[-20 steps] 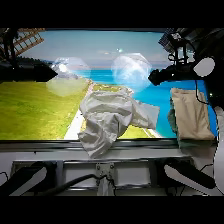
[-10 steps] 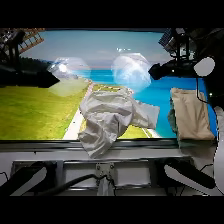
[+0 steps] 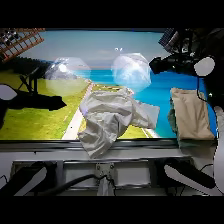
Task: Fold the clothes and pants, and hang the long-sleeved shirts on hangers.
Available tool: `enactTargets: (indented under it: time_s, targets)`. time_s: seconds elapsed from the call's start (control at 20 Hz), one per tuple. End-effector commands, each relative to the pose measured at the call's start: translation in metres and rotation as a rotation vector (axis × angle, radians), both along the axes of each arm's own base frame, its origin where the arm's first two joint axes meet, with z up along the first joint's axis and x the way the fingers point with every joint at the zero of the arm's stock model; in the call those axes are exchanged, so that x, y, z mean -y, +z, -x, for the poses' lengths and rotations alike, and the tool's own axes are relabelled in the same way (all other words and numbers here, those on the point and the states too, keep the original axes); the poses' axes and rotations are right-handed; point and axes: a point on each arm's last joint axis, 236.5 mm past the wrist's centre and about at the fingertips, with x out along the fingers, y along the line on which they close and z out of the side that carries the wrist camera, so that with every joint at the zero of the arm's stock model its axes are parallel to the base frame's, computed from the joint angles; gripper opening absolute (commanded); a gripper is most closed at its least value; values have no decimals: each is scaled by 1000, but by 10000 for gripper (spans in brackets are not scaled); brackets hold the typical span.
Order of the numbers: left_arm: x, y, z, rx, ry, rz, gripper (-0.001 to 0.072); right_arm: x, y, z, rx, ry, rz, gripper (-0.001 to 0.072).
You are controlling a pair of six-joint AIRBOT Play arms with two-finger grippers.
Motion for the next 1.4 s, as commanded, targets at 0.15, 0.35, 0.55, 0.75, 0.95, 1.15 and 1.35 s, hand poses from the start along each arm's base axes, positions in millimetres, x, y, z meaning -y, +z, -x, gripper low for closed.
enactTargets:
  time_s: [0.15, 0.35, 0.55, 0.75, 0.95, 1.15, 1.35]
  targets:
    - [-6, -42, 5, -42, 61, -13, 260, -5, -53, 21, -234, 4, -20, 567]
    - [-12, -75, -2, -84, 110, -29, 374, -9, -107, 49, -399, -8, -48, 565]
    - [6, -95, -18, -111, 126, 69, 374, -21, -149, 79, -526, -18, -119, 565]
    - [46, -104, -26, -122, 90, 215, 375, -34, -154, 82, -547, -37, -202, 565]
    - [69, -134, -16, -174, 50, 187, 462, -43, -147, 75, -530, -49, -268, 565]
    - [99, -127, -24, -141, 50, 286, 189, -46, -145, 75, -533, -53, -287, 565]
    - [91, -78, -39, -55, 52, 372, 5, -29, -155, 75, -530, -76, -203, 566]
